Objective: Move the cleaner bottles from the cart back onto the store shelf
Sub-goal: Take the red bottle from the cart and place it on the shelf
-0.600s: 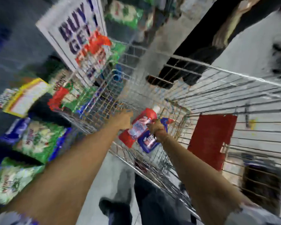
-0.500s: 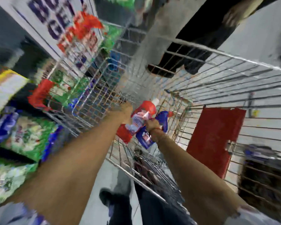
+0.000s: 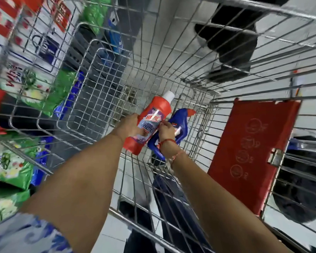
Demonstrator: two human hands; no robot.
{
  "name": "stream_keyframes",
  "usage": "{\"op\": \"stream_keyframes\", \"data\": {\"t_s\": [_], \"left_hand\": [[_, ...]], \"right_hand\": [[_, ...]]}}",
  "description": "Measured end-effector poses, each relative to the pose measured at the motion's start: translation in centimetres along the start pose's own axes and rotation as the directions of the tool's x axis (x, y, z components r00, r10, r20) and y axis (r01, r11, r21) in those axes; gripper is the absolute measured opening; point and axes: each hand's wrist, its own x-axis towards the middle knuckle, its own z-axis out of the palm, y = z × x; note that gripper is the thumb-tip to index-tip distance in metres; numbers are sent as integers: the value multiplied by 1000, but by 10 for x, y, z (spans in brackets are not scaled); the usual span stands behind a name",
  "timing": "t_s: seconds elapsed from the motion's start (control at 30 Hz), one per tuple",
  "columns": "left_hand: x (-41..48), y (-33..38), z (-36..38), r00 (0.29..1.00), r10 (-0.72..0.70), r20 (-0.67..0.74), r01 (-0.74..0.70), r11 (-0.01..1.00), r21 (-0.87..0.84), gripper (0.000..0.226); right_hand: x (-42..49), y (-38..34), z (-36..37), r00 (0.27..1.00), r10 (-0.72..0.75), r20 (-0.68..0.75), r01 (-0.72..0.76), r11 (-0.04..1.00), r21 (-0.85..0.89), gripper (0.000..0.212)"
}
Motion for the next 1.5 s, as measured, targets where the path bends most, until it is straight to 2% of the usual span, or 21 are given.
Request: {"op": "stream_keyframes", "data": {"t_s": [0.03, 0.17, 0.33, 0.4, 0.47, 0.53, 0.63, 0.73, 0.8, 0.87, 0.97, 1.1, 1.3, 1.4, 1.5], "left_hand": [[-2, 1, 0, 1000, -13, -1, 13, 1000, -6, 58], [-22, 9, -8, 998, -42, 46, 46, 995, -88, 60], [-63, 23, -45, 995, -27, 97, 55, 953, -298, 71], [-86, 29, -63, 998, -17, 62, 40, 919, -392, 73], [-109, 32, -80, 999, 29, 45, -3, 871, -491, 65], [-136, 33, -97, 997, 77, -23, -76, 823, -563, 54], [-180, 30, -117, 973, 73, -219, -201, 732, -651, 55], [-232, 20, -134, 908, 62, -414, -350, 655, -670, 32], [-265, 2, -139, 840, 15, -542, -439, 605, -664, 34], [-301, -23, -140, 778, -48, -627, -503, 552, -666, 42], [-356, -72, -133, 684, -171, -709, -572, 478, -666, 50], [-435, -144, -109, 526, -301, -795, -646, 467, -604, 43], [-551, -242, -57, 323, -491, -809, -735, 408, -542, 44], [-602, -279, -32, 195, -559, -806, -752, 443, -489, 44], [-639, -311, -11, 100, -595, -797, -749, 483, -454, 45]], "right_hand": [[2, -1, 2, 1000, -6, 13, 6, 1000, 31, 35], [-3, -3, -13, 992, 11, 125, -7, 1000, -27, 34], [-27, -40, -18, 995, -2, 103, 2, 1000, -5, 42], [-44, -54, -21, 981, 4, 194, -13, 999, 44, 47], [-65, -72, -20, 951, -15, 308, -23, 992, 121, 53], [-90, -92, -15, 927, -74, 369, 13, 987, 163, 60], [-135, -121, 1, 896, -215, 388, 177, 975, 133, 62], [-190, -143, 22, 833, -373, 408, 371, 924, 88, 55], [-228, -148, 39, 759, -468, 452, 487, 870, 84, 47], [-267, -145, 58, 654, -538, 532, 585, 805, 96, 35], [-330, -122, 94, 486, -552, 678, 671, 733, 116, 28], [-412, -67, 144, 307, -484, 819, 737, 665, 117, 28], [-527, 34, 200, 43, -350, 936, 825, 541, 164, 37], [-577, 82, 219, -86, -264, 961, 845, 491, 210, 36], [-614, 119, 236, -186, -213, 959, 835, 480, 268, 34]]}}
